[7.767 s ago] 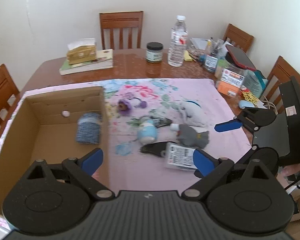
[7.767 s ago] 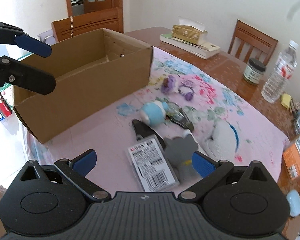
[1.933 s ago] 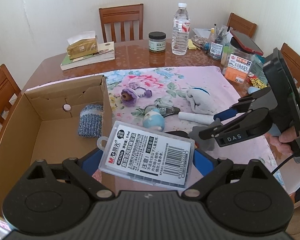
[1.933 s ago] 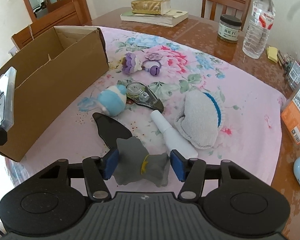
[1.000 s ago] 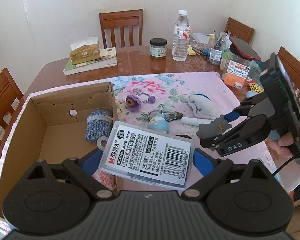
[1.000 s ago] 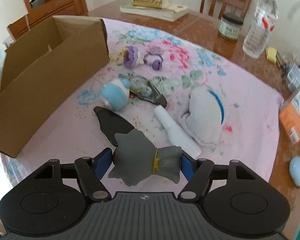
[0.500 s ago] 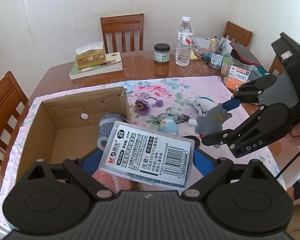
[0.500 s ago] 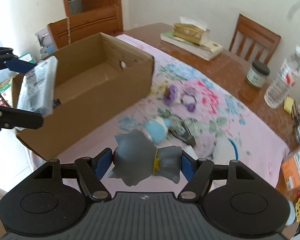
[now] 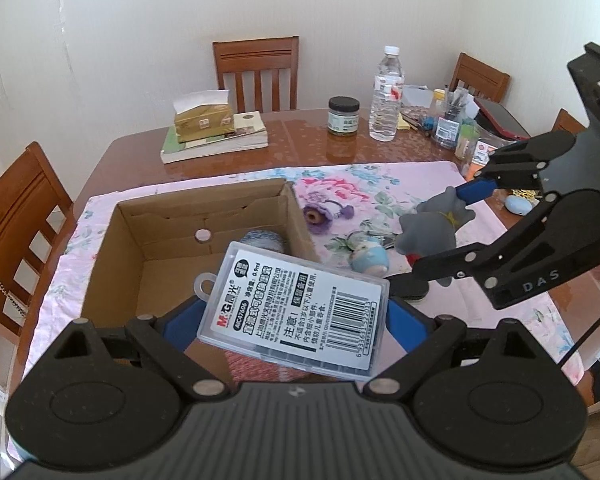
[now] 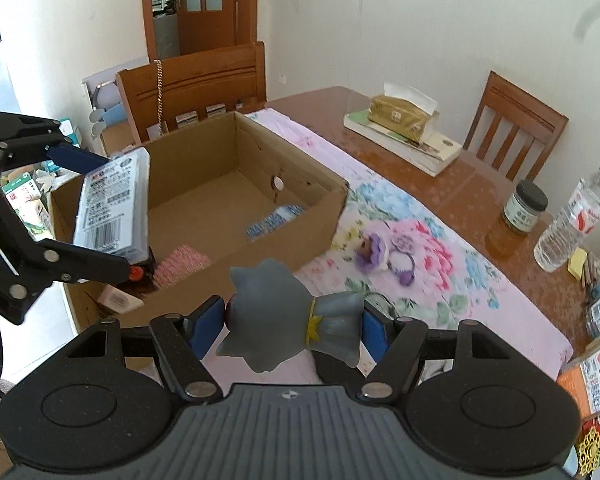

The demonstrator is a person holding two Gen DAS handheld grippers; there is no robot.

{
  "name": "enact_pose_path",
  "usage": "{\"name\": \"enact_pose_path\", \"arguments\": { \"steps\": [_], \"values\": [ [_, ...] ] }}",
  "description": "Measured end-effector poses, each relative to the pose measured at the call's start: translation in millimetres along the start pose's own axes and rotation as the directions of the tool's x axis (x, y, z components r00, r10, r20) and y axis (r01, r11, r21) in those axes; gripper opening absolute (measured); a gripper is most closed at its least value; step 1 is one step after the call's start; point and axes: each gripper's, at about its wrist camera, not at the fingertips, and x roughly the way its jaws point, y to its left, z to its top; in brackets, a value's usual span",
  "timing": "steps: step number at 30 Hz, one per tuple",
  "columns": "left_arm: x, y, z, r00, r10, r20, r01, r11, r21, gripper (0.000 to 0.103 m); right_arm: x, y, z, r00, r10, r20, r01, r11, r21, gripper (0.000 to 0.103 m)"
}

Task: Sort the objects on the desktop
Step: 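Carry the card package and grey cat plush over the box and release the package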

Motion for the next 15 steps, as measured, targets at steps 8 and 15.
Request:
{"name": "enact_pose_path", "arguments": {
  "steps": [8,15],
  "values": [
    [2.2,26.7,-7.5,0.999,0.031,-0.014,-0.031,0.999,-0.03,0.095,3.8,21.9,15.8,1.0,0.012,0.014,-0.012,0.999,-0.031,0.075],
    [9.7,46.9,-10.2,0.998,0.053,-0.031,-0.055,0.996,-0.064,0.095,9.0,37.9,32.3,0.999,0.031,0.027,-0.029,0.997,-0.071,0.075]
  ]
}}
